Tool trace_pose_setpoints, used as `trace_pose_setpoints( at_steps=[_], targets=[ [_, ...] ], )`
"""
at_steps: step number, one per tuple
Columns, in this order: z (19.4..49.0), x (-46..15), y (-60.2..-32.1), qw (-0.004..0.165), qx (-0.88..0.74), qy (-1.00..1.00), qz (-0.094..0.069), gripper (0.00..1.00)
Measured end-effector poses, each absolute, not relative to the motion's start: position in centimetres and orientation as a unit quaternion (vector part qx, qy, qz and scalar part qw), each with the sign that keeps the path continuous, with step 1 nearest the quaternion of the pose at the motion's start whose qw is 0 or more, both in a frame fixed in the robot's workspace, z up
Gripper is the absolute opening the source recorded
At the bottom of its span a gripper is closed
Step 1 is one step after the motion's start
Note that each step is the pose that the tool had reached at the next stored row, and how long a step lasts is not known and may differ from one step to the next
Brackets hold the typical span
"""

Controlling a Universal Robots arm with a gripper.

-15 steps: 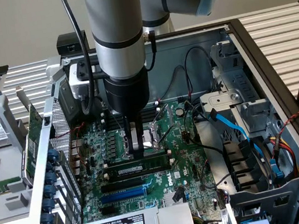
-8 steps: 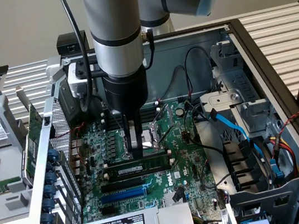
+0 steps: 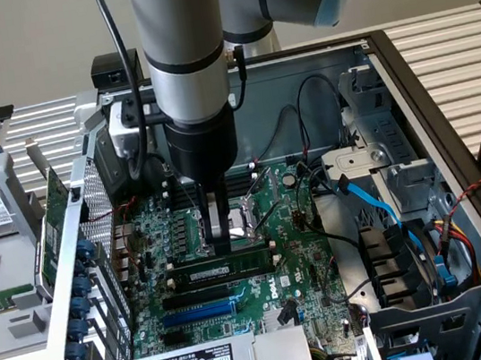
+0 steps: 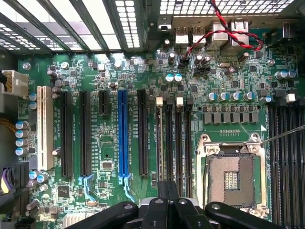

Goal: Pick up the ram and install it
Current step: 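Press down the ram until it locks into place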

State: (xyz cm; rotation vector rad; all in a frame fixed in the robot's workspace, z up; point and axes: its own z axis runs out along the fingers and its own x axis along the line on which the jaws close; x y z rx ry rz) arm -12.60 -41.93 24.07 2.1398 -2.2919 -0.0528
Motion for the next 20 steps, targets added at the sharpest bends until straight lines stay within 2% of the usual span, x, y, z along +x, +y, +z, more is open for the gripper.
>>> trace_pose_setpoints(
  at_steps=[20],
  targets=[
    [23.61,-12.88,-41.93,0.003,0.682,-0.731,-0.011,0.10]
  ],
)
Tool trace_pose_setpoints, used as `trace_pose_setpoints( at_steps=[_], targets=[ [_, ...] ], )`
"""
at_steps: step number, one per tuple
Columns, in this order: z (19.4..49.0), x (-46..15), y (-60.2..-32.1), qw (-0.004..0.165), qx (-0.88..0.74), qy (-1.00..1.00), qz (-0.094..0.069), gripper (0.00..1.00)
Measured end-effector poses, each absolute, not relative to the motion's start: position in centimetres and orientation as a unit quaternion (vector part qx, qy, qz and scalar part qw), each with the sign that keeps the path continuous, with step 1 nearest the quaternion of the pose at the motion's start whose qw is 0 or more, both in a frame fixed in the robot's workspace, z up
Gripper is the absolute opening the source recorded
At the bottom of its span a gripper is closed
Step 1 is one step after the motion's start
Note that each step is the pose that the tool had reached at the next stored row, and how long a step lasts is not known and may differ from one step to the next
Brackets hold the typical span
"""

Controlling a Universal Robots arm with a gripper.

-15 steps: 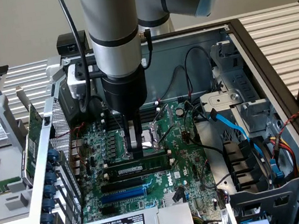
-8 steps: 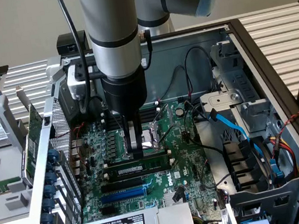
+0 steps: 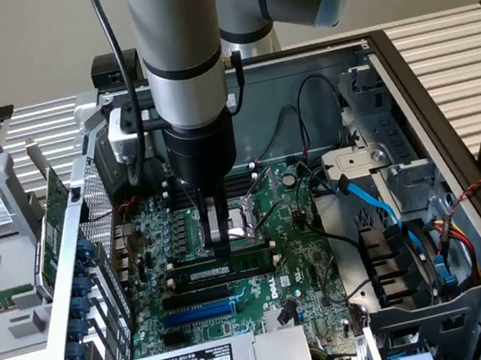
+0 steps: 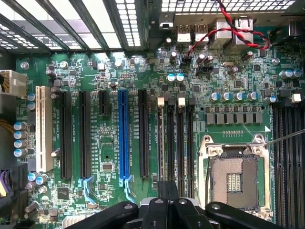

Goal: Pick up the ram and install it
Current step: 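Press down the ram until it locks into place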

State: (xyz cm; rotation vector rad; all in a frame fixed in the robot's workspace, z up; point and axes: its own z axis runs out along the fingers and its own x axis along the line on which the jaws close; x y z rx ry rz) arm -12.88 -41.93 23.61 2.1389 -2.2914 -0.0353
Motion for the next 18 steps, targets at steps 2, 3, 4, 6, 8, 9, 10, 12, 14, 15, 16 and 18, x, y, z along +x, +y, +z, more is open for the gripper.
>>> trace_pose_setpoints(
  at_steps=[2,3,4,6,8,9,10,12,14,15,16,18],
  targets=[
    [23.49,-12.93,-41.93,0.004,0.682,-0.731,-0.010,0.10],
    [23.44,-12.95,-41.93,0.003,0.682,-0.731,-0.009,0.10],
    [23.40,-12.96,-41.93,0.003,0.682,-0.731,-0.009,0.10],
    [23.33,-12.97,-41.93,0.003,0.682,-0.731,-0.009,0.10],
    [23.23,-12.98,-41.93,0.003,0.682,-0.731,-0.009,0.10],
    [23.20,-12.98,-41.93,0.003,0.682,-0.731,-0.009,0.10],
    [23.17,-12.99,-41.93,0.002,0.682,-0.731,-0.009,0.10],
    [23.12,-12.99,-41.93,0.002,0.682,-0.731,-0.008,0.10],
    [23.08,-13.00,-41.93,0.002,0.682,-0.731,-0.008,0.10],
    [23.05,-13.00,-41.93,0.002,0.682,-0.731,-0.008,0.10],
    [23.03,-13.00,-41.93,0.002,0.682,-0.731,-0.008,0.10],
    [22.98,-13.01,-41.93,0.002,0.682,-0.731,-0.008,0.10]
  ],
)
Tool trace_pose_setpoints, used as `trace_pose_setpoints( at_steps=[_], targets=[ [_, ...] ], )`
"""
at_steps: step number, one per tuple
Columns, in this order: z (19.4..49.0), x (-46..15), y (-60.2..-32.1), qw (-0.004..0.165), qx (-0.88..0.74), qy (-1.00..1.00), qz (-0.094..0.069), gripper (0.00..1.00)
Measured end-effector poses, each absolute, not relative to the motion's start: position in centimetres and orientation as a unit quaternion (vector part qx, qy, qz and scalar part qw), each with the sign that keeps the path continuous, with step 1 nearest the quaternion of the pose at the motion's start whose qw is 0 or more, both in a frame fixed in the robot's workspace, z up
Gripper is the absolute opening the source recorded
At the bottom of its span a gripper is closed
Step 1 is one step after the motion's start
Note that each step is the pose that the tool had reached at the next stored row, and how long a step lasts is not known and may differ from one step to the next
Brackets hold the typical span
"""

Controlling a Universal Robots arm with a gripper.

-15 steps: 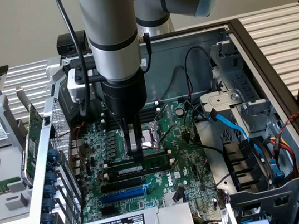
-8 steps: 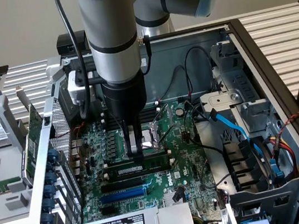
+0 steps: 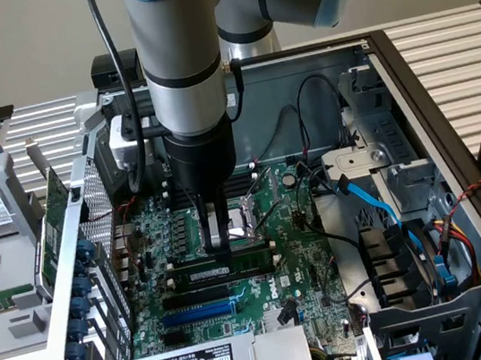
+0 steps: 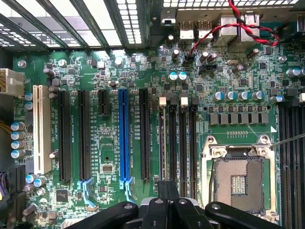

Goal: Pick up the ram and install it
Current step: 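Press down the ram until it locks into place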

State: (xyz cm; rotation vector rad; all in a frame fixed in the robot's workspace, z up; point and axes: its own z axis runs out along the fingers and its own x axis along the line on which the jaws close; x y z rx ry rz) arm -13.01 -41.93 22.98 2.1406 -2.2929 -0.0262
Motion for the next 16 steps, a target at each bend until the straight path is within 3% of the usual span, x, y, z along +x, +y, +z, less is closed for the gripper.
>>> trace_pose_setpoints(
  at_steps=[16],
  targets=[
    [22.89,-13.01,-42.06,0.002,0.682,-0.731,-0.008,0.10]
  ],
)
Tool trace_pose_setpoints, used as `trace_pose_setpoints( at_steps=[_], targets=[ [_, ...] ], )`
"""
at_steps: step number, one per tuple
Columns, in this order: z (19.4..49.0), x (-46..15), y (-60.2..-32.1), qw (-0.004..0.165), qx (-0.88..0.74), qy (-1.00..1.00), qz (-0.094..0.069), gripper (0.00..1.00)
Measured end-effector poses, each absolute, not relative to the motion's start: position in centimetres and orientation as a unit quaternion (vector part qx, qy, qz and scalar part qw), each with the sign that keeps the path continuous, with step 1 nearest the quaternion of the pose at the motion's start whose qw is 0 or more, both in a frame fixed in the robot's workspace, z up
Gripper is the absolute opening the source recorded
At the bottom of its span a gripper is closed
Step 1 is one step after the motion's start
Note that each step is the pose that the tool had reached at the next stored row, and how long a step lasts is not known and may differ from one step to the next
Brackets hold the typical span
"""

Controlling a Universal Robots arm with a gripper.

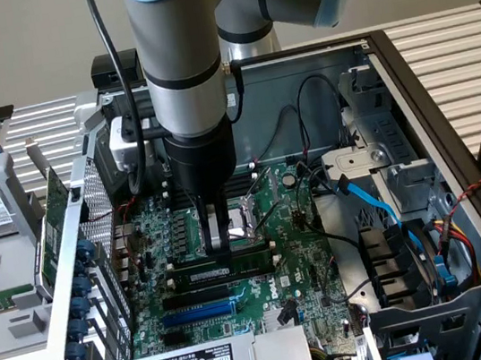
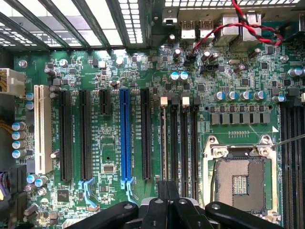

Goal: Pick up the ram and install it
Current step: 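Press down the ram until it locks into place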

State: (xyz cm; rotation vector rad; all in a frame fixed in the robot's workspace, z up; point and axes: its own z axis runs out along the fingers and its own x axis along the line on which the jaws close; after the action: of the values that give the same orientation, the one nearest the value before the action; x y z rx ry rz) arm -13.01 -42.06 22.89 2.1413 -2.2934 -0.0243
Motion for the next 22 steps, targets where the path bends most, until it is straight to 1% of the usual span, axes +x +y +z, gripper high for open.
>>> trace_pose_setpoints(
  at_steps=[8,15,22],
  targets=[
    [22.5,-13.1,-42.1,0.001,0.682,-0.731,-0.007,0.10],
    [24.3,-13.1,-42.0,0.001,0.682,-0.731,-0.007,0.10],
    [24.4,-13.1,-42.0,-0.001,0.682,-0.731,-0.009,0.10]
  ],
)
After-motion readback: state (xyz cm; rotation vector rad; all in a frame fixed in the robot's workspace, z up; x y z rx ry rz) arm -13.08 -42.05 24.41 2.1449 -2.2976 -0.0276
